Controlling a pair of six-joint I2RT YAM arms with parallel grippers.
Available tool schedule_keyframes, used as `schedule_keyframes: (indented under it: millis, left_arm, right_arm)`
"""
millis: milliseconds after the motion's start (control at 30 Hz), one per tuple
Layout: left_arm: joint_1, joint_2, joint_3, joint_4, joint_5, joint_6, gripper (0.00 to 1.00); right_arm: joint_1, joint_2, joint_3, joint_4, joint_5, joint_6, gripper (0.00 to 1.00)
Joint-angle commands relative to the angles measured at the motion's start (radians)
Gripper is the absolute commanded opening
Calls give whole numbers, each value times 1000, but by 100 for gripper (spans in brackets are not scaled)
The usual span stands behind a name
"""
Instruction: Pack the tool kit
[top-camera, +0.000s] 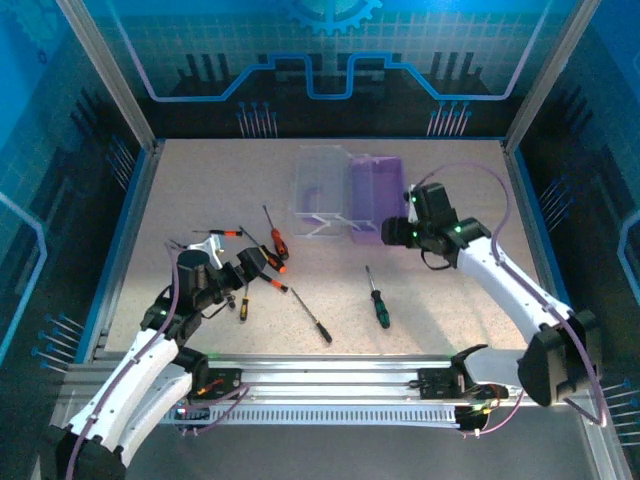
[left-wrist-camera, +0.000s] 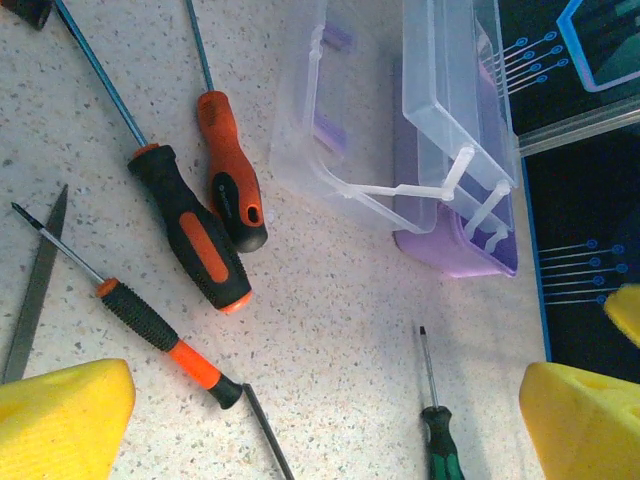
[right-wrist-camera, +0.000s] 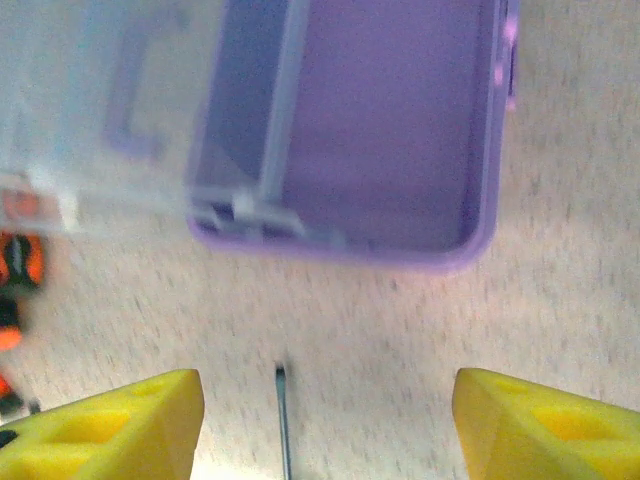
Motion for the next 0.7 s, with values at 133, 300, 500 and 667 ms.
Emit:
schedule_keyframes:
  millis: [133,300,500,667]
  left_arm:
    - [-3,35,-49,235,45,-49,99]
    - [-5,51,-131,378,12,-148,99]
    - [-5,2,-175,393,-14,-161,99]
    - [-6,1,-204,455,-44,-198,99]
  right_arm:
    - [51,-178,-174,-64,41,73,65]
    - [125,-184,-174,-146,103,74,62]
    - [245,-111,-149,-178,180,73,60]
    - [302,-2,-146,-146,152,93,59]
